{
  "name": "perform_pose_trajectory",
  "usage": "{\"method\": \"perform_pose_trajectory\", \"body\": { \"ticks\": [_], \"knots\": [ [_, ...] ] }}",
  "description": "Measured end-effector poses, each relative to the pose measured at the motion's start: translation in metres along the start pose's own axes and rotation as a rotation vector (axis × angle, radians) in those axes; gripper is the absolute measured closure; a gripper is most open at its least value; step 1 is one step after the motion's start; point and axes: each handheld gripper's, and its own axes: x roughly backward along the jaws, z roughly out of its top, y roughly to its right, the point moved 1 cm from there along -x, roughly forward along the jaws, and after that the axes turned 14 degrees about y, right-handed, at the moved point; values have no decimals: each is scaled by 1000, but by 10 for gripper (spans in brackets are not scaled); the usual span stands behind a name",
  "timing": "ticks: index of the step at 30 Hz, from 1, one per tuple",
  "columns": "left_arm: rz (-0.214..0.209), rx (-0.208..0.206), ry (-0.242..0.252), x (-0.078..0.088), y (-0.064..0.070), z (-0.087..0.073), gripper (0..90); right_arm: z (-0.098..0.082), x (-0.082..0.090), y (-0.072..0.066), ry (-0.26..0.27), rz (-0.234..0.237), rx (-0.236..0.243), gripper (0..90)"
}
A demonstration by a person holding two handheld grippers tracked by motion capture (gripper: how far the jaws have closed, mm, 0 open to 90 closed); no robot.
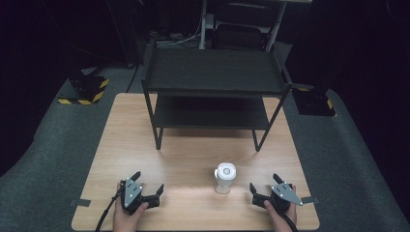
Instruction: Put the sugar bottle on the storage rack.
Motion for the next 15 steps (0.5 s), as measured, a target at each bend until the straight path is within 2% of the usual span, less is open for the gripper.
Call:
{"method": "perform_pose_trajectory", "body": {
  "ticks": [7, 15],
  "knots": [
    [1, -2, 1, 0, 0, 0, 5, 0, 2, 2, 20, -10, -30, 2],
    [4, 9, 4, 0, 0, -1, 5, 15, 8, -1, 60, -7, -13, 2]
  ]
}}
